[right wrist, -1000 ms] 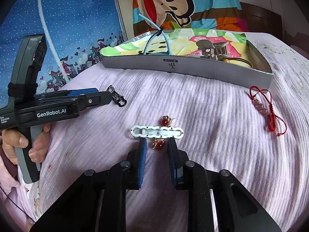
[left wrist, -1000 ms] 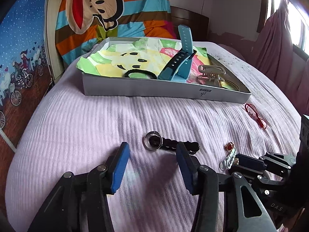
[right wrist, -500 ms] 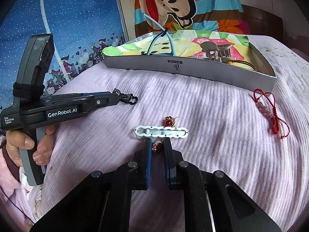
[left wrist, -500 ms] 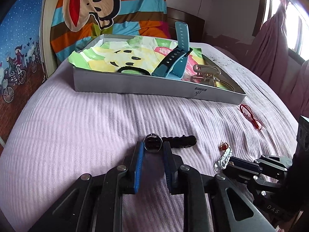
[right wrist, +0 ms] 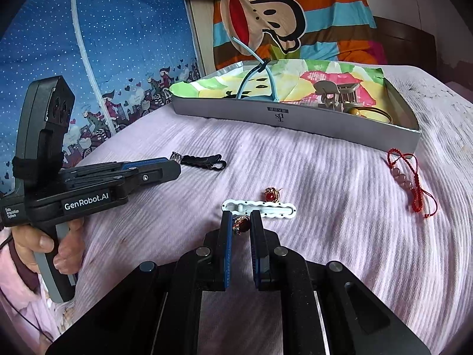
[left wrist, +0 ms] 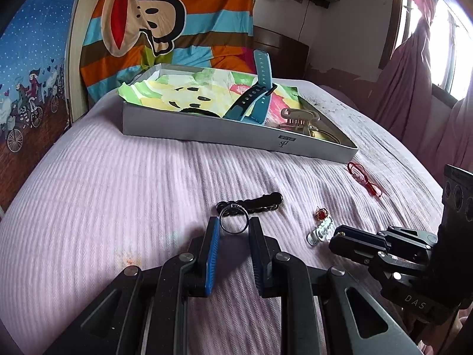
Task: Organize jewelry
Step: 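Carry the keychain and white hair clip toward the tray with both tools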
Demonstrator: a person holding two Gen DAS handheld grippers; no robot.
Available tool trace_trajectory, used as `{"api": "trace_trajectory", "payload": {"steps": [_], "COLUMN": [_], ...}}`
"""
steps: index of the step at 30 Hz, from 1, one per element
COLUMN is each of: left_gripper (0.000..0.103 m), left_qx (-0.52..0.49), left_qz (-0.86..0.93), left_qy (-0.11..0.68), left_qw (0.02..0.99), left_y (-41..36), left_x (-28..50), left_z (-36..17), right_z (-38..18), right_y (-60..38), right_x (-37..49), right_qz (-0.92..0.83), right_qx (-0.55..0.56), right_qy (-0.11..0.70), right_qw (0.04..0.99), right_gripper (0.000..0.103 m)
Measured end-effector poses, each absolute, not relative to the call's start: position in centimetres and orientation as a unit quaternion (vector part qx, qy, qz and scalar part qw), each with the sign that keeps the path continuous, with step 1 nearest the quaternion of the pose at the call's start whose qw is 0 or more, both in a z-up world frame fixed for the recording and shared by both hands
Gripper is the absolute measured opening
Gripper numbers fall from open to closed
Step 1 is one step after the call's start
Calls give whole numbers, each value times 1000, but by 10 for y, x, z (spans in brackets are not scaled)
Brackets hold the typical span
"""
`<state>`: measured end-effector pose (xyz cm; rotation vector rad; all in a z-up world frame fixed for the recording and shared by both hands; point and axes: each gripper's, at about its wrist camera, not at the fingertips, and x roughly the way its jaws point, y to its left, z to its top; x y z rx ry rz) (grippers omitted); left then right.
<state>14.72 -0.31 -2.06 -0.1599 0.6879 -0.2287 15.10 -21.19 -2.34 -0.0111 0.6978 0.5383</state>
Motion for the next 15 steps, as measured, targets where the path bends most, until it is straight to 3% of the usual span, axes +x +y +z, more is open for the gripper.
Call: {"api": "trace_trajectory", "payload": {"steps": [15], "left_gripper": [19], "left_qx": [-95], "left_qz": [-98], "left_qy": [296], "left_qw": [945], "left_y": [-5], "left_x": [156], "left_z": [19], "right_z": [7], "right_y": [-232], "right_x": [158], "right_qz": [249], "right_qx": [42], "right_qy": [264], "right_qw": [931], "right_gripper": [10]}}
